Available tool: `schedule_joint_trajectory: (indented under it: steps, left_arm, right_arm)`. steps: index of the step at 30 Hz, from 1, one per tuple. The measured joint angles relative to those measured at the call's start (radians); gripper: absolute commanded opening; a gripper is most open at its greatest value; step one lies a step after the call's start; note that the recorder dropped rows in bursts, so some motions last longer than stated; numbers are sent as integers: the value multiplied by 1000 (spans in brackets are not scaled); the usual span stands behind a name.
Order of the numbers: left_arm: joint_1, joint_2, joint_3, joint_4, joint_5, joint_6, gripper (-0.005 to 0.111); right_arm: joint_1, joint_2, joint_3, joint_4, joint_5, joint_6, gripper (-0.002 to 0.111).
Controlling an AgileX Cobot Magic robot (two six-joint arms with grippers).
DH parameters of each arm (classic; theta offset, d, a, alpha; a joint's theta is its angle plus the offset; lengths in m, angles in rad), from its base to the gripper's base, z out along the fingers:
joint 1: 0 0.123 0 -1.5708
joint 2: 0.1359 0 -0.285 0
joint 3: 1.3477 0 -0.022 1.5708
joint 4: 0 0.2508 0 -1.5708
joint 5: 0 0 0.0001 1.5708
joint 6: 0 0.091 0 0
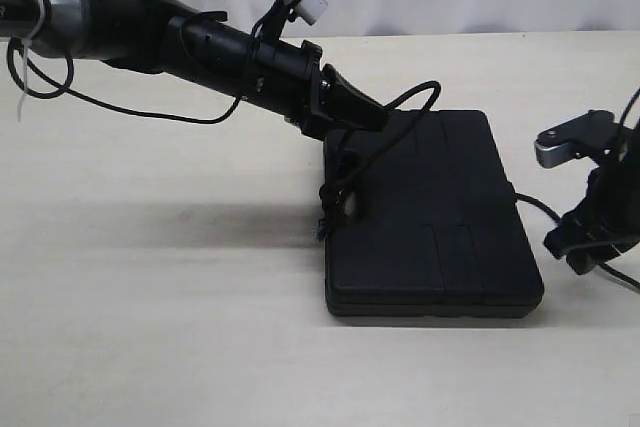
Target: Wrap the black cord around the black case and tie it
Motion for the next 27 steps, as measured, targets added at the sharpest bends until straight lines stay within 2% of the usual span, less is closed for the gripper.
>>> schedule_joint_trajectory:
  steps: [1,4,7,10,12,13,16,22,23,26,27]
  left_arm:
    - [0,0,0,1,0,2,0]
    - [0,0,0,2,0,2,0]
    - [0,0,0,5,0,4,0]
    - [0,0,0,7,0,5,0]
    - [0,0,0,8,0,6,0]
    - [0,0,0,8,0,6,0]
    - [0,0,0,10,0,6,0]
    - [0,0,0,10,0,6,0]
    - [0,0,0,10,0,6,0]
    - [0,0,0,12,0,6,0]
    - [0,0,0,12,0,6,0]
  right_arm:
    - [38,24,-4,-82,-15,70,56]
    - [59,86,-9,-263,-18,233,52]
    - [59,131,-11,-274,-13,230,39]
    - [59,178,-11,-222,-5,166,33]
    - [59,184,-13,-218,4,162,20]
    - [59,185,-16,-217,11,159,4]
    - [60,196,-70,-189,92,145,4]
    - [60,197,-156,-17,117,75,6]
    - [60,197,-176,-20,126,71,10]
    - [60,197,-181,-59,151,71,45]
    - [60,197,-177,-76,148,71,49]
